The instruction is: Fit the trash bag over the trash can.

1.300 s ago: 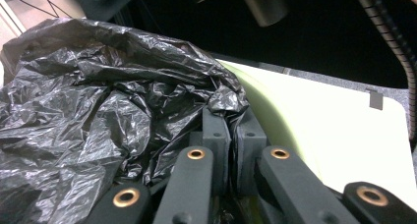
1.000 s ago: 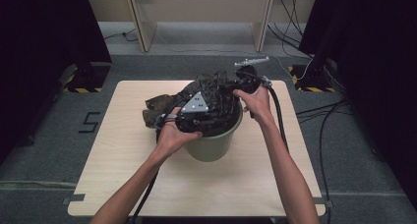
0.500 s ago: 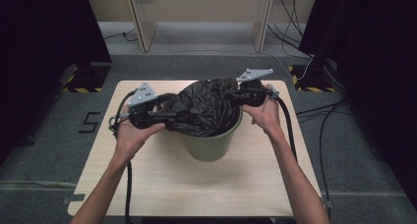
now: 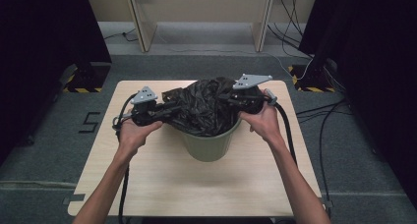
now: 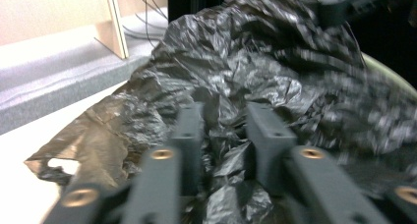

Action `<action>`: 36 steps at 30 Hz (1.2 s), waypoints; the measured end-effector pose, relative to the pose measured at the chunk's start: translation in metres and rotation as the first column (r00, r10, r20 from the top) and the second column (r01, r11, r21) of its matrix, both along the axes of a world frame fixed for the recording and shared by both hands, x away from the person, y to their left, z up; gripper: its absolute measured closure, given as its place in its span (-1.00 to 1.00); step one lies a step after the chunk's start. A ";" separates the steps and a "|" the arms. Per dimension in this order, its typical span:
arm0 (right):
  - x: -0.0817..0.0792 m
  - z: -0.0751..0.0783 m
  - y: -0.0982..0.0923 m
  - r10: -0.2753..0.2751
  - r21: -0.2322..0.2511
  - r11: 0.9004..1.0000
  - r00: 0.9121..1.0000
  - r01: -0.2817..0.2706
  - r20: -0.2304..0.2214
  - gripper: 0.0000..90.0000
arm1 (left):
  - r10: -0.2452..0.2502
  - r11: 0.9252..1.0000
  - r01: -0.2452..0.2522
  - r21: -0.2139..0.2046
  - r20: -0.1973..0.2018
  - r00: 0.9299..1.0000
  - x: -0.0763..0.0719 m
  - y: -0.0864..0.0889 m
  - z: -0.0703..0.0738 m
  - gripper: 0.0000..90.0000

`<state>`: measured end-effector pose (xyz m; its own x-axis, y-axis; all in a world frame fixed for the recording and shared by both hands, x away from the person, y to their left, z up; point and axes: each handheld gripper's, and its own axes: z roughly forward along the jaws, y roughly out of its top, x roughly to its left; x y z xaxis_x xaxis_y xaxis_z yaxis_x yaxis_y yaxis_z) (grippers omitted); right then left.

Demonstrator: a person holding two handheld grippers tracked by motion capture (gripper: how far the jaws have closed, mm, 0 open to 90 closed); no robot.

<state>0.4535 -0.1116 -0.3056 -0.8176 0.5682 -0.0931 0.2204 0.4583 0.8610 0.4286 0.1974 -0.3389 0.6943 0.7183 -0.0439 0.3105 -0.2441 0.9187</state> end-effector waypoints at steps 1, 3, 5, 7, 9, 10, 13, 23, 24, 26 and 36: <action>-0.002 0.000 0.003 0.011 0.000 1.000 1.000 -0.011 0.000 1.00 | -0.006 1.000 0.006 0.006 0.008 1.000 0.000 -0.004 0.002 0.76; -0.008 -0.001 0.011 0.038 -0.016 0.999 0.999 -0.038 0.007 1.00 | -0.032 0.999 0.032 0.021 0.017 0.999 -0.001 -0.014 0.006 0.86; -0.013 -0.004 0.019 0.065 -0.035 0.997 0.998 -0.065 0.002 1.00 | -0.063 0.998 0.063 0.026 0.021 0.998 -0.001 -0.028 0.007 0.88; -0.021 -0.008 0.026 0.096 -0.059 0.994 0.995 -0.096 -0.014 1.00 | -0.101 0.994 0.100 0.042 0.026 0.995 -0.004 -0.041 0.008 0.89; -0.029 -0.013 0.030 0.120 -0.091 0.988 0.993 -0.122 -0.019 0.98 | -0.123 0.990 0.121 0.067 0.025 0.992 -0.006 -0.053 0.005 0.89; -0.033 -0.015 0.030 0.123 -0.107 0.986 0.992 -0.125 -0.019 0.95 | -0.134 0.988 0.132 0.082 0.022 0.991 -0.007 -0.056 0.002 0.89; -0.039 -0.015 0.022 0.110 -0.098 0.989 0.993 -0.113 -0.039 0.80 | -0.149 0.984 0.148 0.098 -0.003 0.989 -0.007 -0.061 -0.006 0.89; -0.005 0.028 -0.015 -0.231 0.028 0.972 0.973 0.232 -0.017 -0.21 | -0.162 0.982 0.162 0.099 -0.003 0.987 -0.013 -0.059 -0.006 0.79; 0.004 0.028 -0.015 -0.268 0.021 0.963 0.963 0.269 -0.025 -0.23 | -0.161 0.983 0.160 0.089 0.008 0.987 -0.015 -0.057 -0.003 0.72; 0.022 0.023 -0.014 -0.322 0.009 0.946 0.945 0.323 -0.057 -0.32 | -0.155 0.987 0.153 0.057 0.032 0.987 -0.019 -0.051 0.004 0.57; 0.064 -0.013 -0.008 -0.303 -0.038 0.953 0.940 0.301 -0.154 0.52 | 0.116 0.993 -0.115 0.021 -0.038 0.993 0.020 -0.001 0.004 -0.31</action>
